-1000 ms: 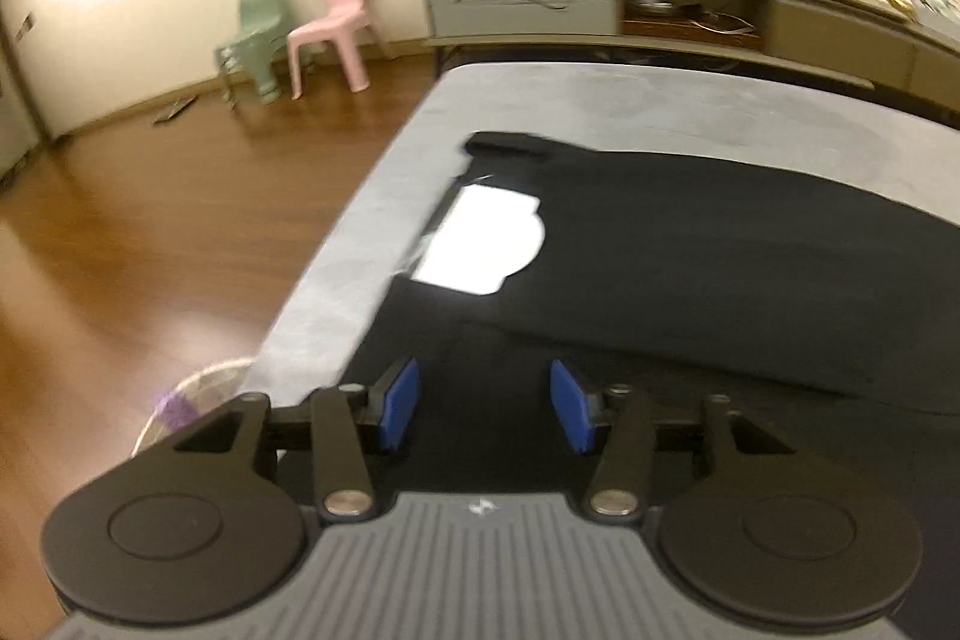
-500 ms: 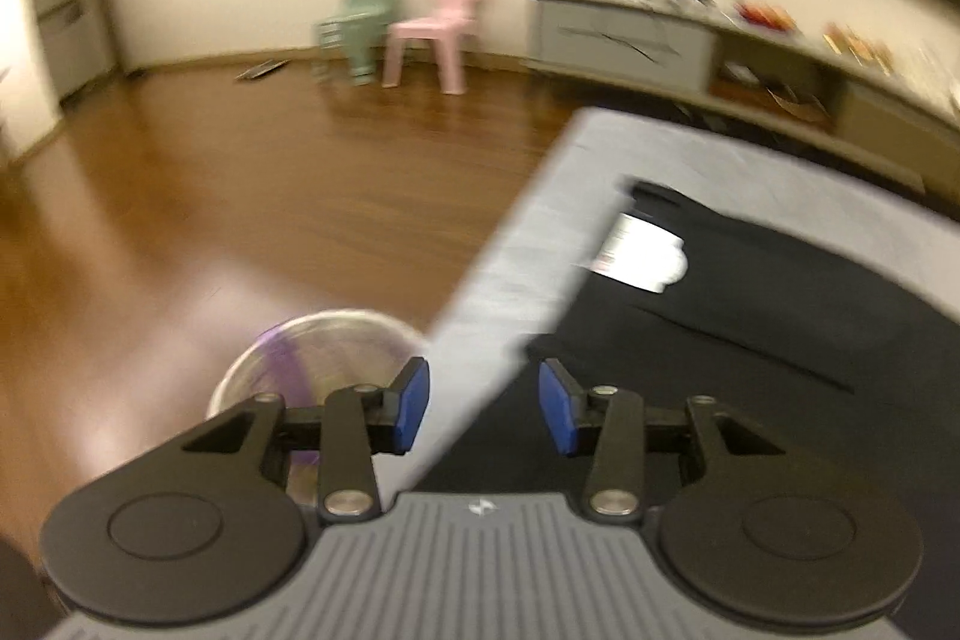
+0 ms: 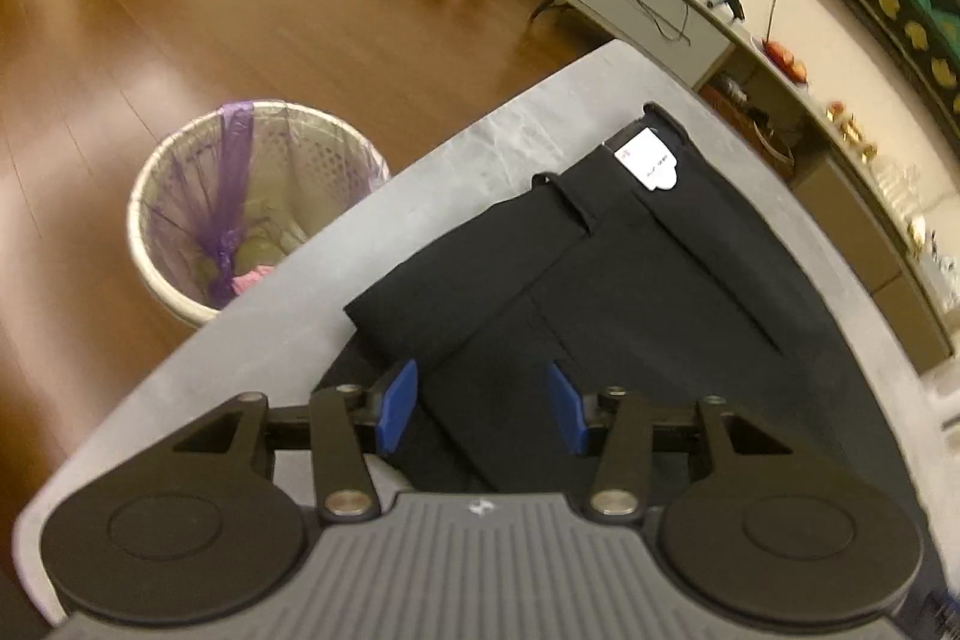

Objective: Fold clothes
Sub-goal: 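Press the folded trousers flat with both grippers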

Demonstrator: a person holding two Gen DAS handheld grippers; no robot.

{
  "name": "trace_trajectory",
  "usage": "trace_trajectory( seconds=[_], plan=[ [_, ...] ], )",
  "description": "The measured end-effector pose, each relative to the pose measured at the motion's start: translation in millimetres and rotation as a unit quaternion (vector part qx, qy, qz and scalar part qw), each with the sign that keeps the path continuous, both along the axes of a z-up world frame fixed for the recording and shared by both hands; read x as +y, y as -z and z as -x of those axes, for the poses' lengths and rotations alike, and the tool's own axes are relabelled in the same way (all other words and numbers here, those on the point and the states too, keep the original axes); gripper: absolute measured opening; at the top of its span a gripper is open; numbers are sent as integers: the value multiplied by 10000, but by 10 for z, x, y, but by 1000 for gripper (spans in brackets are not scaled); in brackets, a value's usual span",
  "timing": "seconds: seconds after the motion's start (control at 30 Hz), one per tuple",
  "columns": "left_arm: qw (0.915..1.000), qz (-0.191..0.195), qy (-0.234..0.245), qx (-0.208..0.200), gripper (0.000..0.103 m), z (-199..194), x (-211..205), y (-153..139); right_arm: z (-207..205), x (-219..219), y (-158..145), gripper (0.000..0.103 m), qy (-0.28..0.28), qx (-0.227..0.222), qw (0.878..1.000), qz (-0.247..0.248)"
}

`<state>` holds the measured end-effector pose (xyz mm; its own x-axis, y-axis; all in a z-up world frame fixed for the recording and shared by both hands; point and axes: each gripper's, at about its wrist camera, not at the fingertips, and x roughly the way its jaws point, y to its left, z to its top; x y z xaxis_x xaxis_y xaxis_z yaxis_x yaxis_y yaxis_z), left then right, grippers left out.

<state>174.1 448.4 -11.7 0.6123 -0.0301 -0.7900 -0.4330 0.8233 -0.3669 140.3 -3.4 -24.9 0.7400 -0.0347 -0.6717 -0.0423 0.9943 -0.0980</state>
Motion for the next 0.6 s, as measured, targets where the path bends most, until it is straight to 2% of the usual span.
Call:
trace_trajectory(
  seconds=[0.1,0.3,0.5,0.6],
  plan=[
    [9999,27,-104,-43,44,19,-2,45,-21,26,105,85,-72,181,9998,26],
    [9974,601,-375,-128,45,165,123,34,-78,-106,177,85,84,326,9994,-92],
    [9991,317,-280,44,45,-16,11,45,24,-108,188,85,-34,350,9993,-118],
    [9985,399,-381,51,45,41,1,28,58,-133,205,86,-30,364,9992,-172]
  ],
)
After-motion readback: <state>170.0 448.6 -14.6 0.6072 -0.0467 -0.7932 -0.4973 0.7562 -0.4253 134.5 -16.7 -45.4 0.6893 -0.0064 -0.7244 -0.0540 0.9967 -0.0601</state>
